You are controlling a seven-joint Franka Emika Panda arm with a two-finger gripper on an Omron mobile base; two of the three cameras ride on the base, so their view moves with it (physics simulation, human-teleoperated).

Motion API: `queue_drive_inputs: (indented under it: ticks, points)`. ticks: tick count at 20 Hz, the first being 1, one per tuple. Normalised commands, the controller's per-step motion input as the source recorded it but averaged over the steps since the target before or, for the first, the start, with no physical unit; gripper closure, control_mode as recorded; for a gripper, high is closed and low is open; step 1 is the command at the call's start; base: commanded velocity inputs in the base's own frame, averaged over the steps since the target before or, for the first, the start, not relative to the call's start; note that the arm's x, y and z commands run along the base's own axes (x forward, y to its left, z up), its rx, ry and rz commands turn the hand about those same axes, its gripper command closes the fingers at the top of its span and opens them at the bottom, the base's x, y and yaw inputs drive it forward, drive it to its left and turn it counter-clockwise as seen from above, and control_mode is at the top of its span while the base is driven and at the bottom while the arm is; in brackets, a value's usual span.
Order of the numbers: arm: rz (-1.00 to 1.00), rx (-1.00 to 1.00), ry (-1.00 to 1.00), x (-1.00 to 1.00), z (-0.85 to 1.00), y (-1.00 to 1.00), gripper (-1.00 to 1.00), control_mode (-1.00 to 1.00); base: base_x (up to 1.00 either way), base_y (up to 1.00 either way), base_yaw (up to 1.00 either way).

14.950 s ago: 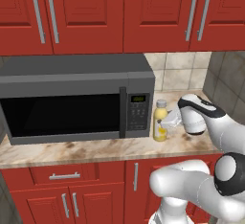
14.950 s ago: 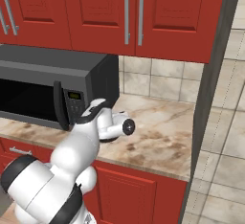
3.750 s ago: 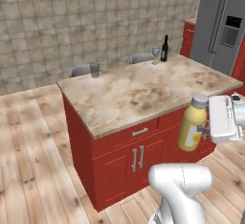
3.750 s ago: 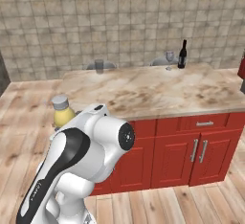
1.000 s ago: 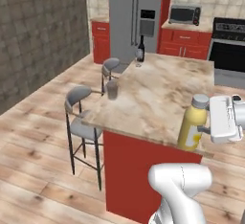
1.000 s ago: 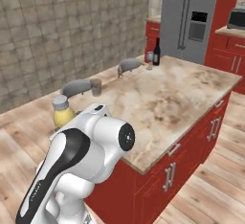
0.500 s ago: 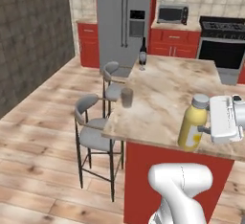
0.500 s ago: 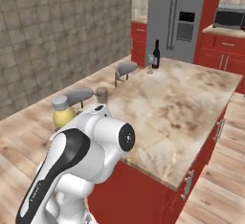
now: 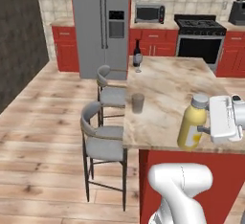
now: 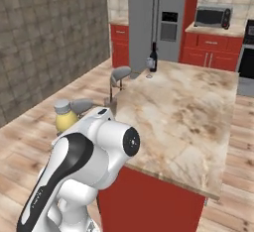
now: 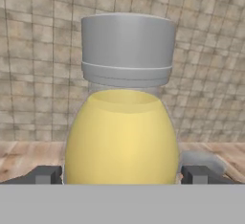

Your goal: There is a wine glass and glass cup on the dining counter. Place the wine bottle next to the wine glass and the juice bottle next to the glass cup.

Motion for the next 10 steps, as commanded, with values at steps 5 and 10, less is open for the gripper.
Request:
queue_drive_inputs:
  ticks: [5, 10]
  points:
    - [0.00, 0.00, 0.00, 0.00, 0.00, 0.00, 1.00, 1.00, 0.28, 0.59, -0.39]
    - [0.00, 0.00, 0.00, 0.00, 0.00, 0.00, 1.00, 1.00, 0.30, 0.43, -0.32]
